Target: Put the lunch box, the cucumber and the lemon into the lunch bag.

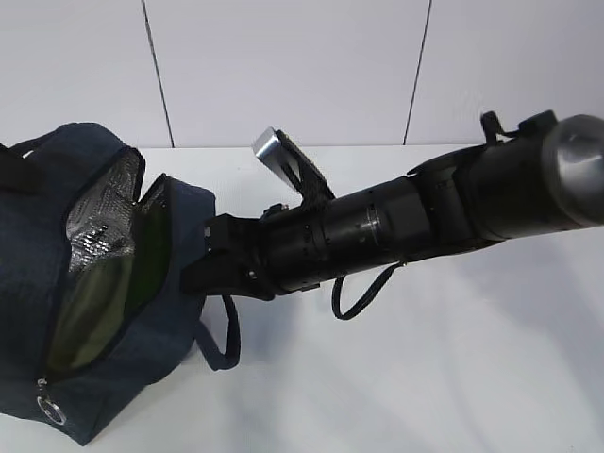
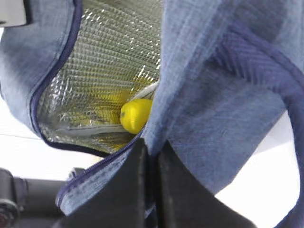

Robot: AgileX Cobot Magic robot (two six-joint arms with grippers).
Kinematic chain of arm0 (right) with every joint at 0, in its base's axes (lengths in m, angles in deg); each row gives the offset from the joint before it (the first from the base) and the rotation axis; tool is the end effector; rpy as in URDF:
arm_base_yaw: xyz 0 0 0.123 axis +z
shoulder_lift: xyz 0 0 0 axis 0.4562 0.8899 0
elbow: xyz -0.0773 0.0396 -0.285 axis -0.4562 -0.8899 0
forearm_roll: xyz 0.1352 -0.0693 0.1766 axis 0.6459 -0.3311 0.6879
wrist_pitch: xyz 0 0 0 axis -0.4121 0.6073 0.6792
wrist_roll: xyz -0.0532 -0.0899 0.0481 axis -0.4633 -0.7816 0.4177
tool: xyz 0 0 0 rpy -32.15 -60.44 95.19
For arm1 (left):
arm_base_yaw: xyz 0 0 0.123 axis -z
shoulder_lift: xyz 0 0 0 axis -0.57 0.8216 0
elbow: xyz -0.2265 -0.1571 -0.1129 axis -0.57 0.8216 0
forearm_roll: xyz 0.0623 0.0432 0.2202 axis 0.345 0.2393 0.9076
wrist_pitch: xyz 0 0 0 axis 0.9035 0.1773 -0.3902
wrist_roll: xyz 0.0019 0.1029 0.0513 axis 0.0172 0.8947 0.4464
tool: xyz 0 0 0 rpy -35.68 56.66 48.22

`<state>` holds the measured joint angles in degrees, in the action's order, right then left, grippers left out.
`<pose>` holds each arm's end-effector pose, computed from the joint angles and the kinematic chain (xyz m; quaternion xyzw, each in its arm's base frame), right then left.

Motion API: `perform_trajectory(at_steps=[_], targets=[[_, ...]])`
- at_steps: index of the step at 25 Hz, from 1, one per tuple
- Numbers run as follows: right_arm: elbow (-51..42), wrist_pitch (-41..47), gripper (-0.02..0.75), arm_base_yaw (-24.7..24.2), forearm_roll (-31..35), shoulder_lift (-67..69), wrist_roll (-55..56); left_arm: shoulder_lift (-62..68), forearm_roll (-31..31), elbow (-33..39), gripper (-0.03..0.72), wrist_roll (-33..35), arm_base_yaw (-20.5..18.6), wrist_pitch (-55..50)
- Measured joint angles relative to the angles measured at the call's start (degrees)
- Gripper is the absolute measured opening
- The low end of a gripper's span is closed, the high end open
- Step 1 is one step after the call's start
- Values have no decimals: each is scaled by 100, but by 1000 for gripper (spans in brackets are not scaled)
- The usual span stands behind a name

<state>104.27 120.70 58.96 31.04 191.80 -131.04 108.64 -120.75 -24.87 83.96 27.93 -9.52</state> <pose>0.2934 0.2762 0.1941 -0.1273 0.8269 0.5221 0.1654 0.2495 -0.0503 0.2929 0.0608 0.9090 -0.3436 0.2278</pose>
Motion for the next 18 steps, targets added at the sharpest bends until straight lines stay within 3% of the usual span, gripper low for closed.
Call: perform_trajectory(at_steps=[8,18], targets=[[-22,-356,-1,-62,-1009,-741,343,0,-97,0,1,0,61,-93],[-52,-595,-1,-388,-2734,-1393,1604,0,-289,0,1,0,1066,506]])
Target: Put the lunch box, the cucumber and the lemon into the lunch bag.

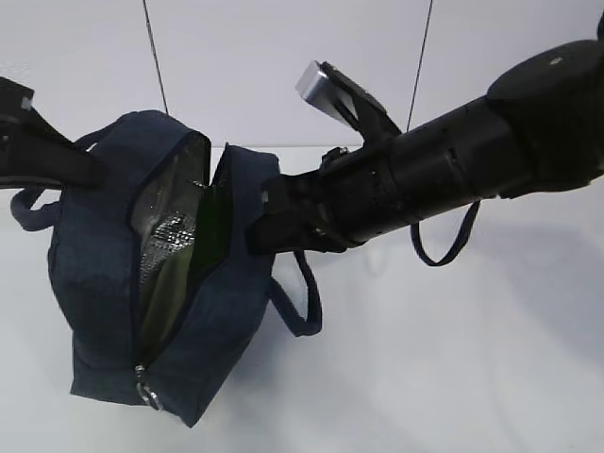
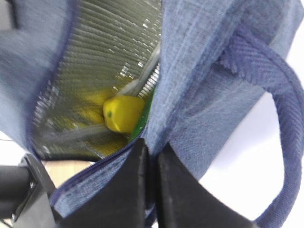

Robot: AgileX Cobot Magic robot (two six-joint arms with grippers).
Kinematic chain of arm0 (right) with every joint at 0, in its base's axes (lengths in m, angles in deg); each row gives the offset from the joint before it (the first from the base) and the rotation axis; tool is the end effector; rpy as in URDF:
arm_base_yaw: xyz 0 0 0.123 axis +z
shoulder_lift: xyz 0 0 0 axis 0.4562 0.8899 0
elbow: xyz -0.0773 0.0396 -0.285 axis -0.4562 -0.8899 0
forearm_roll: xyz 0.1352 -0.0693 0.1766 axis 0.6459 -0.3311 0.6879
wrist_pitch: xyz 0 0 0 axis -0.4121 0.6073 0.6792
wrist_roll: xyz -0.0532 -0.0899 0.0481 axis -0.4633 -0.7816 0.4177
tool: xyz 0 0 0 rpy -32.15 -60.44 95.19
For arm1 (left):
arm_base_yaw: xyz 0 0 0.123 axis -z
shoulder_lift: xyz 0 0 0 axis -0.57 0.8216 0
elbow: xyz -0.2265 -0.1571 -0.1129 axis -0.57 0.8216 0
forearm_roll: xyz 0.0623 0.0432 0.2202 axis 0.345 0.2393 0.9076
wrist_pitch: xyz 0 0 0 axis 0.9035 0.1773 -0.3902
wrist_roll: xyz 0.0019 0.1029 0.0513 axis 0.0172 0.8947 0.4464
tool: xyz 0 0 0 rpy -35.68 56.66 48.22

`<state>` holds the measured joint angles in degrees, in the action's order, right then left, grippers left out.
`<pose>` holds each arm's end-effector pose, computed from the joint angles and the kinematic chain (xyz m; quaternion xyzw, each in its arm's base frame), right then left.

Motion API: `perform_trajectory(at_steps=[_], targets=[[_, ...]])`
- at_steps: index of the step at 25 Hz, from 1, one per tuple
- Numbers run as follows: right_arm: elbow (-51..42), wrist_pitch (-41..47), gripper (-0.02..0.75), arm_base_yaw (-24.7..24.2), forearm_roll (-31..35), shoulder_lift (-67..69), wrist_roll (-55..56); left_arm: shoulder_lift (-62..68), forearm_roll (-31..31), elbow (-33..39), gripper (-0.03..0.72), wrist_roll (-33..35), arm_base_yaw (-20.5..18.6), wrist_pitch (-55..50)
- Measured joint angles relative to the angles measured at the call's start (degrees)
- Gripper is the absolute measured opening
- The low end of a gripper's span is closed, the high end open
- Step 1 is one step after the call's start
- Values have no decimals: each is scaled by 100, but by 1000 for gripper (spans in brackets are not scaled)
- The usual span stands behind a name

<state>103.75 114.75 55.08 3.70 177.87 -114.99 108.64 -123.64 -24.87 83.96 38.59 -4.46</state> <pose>0.2799 0.2270 0.2495 -0.1936 0.8599 0.4155 0.2245 0.2464 -0.0949 0.2969 0.1135 0.8943 -0.3638 0.2345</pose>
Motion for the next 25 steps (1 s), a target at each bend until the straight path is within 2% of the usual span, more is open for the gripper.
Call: perform_trajectory(at_steps=[6,12,17,25], targets=[[-260,-125,-1,-62,-654,-421,520,0,-77,83,1,-152,607,627],[-502,-222,-1,-62,-1282,-760,1049,0,-290,542,1,-236,1452,1371],[-515,-258,-1,-203,-2172,-998,1749,0,-505,579,1,-250,1932,1995],[-515,-162,-1,-307,-2946,-1168,2251,543,-955,579,1,-250,2714,2642]])
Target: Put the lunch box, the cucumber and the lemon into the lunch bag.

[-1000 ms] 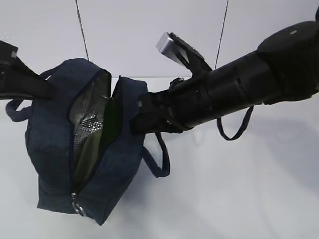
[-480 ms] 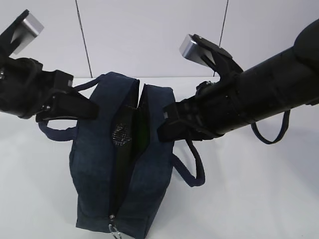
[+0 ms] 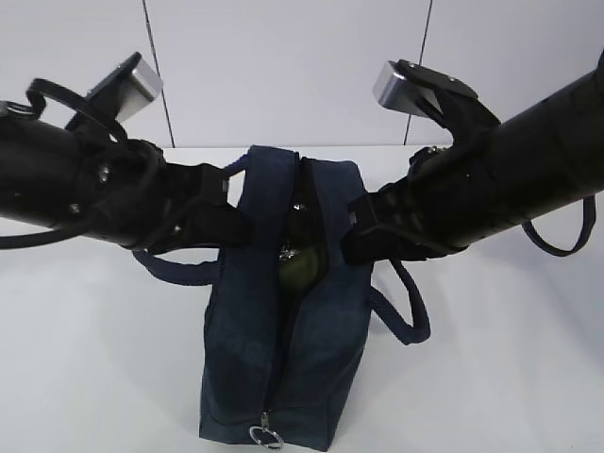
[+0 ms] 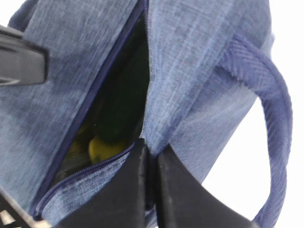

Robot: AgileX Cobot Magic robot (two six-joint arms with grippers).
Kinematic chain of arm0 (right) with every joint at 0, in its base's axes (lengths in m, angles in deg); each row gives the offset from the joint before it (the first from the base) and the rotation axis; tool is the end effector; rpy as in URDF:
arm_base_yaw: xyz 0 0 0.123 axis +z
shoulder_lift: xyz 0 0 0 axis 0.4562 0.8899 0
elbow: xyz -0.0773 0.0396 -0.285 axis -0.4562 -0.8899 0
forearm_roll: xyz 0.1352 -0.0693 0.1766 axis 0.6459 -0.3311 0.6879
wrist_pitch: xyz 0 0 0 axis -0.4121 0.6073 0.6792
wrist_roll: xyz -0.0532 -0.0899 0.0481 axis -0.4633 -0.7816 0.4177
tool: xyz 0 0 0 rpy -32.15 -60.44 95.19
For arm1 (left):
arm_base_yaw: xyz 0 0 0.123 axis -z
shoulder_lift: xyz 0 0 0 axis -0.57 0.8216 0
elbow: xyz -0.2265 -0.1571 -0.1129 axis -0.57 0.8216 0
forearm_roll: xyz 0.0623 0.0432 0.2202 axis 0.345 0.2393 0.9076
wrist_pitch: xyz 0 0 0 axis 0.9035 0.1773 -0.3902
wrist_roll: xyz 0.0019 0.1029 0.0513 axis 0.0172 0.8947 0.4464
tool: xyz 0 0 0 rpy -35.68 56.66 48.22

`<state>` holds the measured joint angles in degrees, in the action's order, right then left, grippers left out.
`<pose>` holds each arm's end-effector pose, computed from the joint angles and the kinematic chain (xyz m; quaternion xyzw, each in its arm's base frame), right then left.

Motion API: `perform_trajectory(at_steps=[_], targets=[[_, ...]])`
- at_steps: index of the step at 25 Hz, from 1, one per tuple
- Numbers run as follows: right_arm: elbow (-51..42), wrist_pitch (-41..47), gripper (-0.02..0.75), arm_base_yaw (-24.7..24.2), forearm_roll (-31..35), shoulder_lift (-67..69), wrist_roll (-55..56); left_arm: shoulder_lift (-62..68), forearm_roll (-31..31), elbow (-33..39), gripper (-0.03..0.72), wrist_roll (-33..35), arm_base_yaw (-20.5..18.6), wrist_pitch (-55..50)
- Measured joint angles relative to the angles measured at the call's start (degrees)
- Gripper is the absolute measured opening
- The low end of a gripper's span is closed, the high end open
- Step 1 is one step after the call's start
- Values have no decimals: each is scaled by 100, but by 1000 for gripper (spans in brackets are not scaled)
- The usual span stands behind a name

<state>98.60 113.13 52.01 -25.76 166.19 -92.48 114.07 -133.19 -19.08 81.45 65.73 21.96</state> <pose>0.2520 0.1700 0.2638 -0.1888 0.9096 0.2864 0.2343 0.2285 -0.1967 0.2554 0.1206 0.8902 -0.3704 0.2363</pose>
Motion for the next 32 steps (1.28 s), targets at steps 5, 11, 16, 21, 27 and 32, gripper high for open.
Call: perform_trajectory(at_steps=[5,11,16,21,27,32], targets=[[0,63,-2,0,-313,-13,181,135,-154,0,1,0,123,216],[0,-110,-2,0,-488,-13,162,135,-154,0,1,0,123,289],[198,-133,-2,0,-505,141,35,135,-154,0,1,0,123,527],[389,-172,-2,0,1,466,-409,139,-154,0,1,11,123,679],[391,-347,-2,0,300,571,-990,139,-154,0,1,11,123,1019],[391,-456,-2,0,747,614,-1581,139,-157,0,1,11,123,1168]])
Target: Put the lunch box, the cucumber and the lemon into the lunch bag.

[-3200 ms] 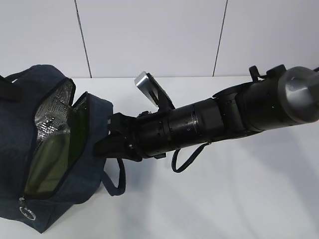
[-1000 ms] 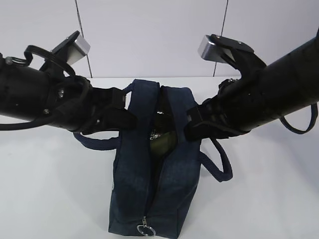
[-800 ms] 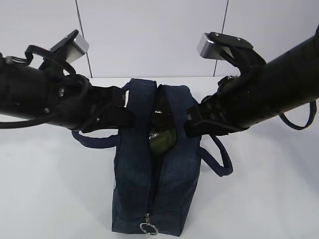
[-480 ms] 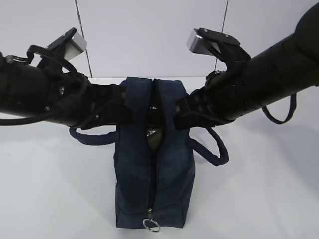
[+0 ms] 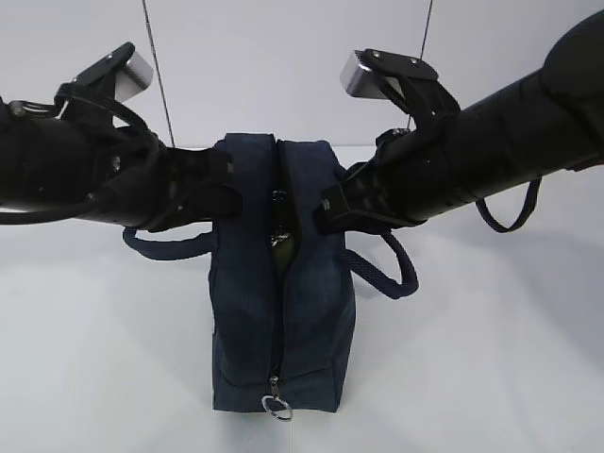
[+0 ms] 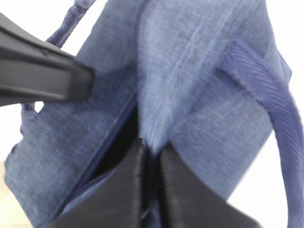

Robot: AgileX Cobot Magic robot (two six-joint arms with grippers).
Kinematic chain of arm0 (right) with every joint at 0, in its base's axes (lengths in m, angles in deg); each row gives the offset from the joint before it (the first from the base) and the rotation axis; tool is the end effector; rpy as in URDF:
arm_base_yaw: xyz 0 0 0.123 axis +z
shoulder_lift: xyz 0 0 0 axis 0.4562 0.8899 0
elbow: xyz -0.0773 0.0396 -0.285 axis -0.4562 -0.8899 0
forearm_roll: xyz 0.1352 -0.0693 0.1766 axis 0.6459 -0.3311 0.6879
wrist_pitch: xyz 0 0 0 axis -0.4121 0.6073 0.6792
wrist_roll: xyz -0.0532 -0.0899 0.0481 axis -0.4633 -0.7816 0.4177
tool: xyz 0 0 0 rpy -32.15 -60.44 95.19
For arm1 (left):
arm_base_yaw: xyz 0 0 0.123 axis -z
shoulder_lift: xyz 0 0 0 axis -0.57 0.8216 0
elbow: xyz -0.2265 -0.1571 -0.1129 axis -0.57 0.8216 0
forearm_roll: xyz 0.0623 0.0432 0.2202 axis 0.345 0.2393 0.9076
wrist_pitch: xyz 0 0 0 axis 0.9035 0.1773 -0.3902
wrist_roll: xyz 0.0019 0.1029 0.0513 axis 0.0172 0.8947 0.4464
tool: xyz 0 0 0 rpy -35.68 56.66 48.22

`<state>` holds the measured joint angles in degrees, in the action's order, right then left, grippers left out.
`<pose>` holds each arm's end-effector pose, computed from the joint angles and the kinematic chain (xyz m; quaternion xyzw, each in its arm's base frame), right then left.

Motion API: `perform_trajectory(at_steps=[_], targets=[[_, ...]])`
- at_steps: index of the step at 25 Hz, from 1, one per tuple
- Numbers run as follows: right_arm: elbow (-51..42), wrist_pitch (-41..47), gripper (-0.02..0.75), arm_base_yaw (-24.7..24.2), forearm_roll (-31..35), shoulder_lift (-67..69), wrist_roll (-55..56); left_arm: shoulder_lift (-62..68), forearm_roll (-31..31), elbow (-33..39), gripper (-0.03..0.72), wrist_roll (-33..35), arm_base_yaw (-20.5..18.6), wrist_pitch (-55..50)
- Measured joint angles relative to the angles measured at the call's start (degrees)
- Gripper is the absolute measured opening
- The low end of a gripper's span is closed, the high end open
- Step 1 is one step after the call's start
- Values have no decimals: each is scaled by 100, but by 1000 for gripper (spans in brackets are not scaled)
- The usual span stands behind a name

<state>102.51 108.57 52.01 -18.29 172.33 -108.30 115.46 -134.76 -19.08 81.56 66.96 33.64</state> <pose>0.2838 0.1851 0.2573 -0.2485 0.8817 0.2796 0.2875 0.2481 -0.1941 0.2518 0.0729 0.8907 -0.3325 0.3012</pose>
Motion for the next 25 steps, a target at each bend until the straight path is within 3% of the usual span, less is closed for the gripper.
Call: perform_trajectory(at_steps=[5,8,14,17,25], targets=[[0,-13,1,0,297,3,-347,169,-9,0,2,0,0,2],[0,-13,43,0,320,3,-414,210,-9,0,34,38,0,-10],[10,-36,190,0,409,3,-467,210,-9,0,245,217,0,-34],[10,-24,230,0,420,3,-488,210,-9,0,314,252,0,-34],[68,113,243,0,431,3,-507,-258,12,0,338,629,0,89]])
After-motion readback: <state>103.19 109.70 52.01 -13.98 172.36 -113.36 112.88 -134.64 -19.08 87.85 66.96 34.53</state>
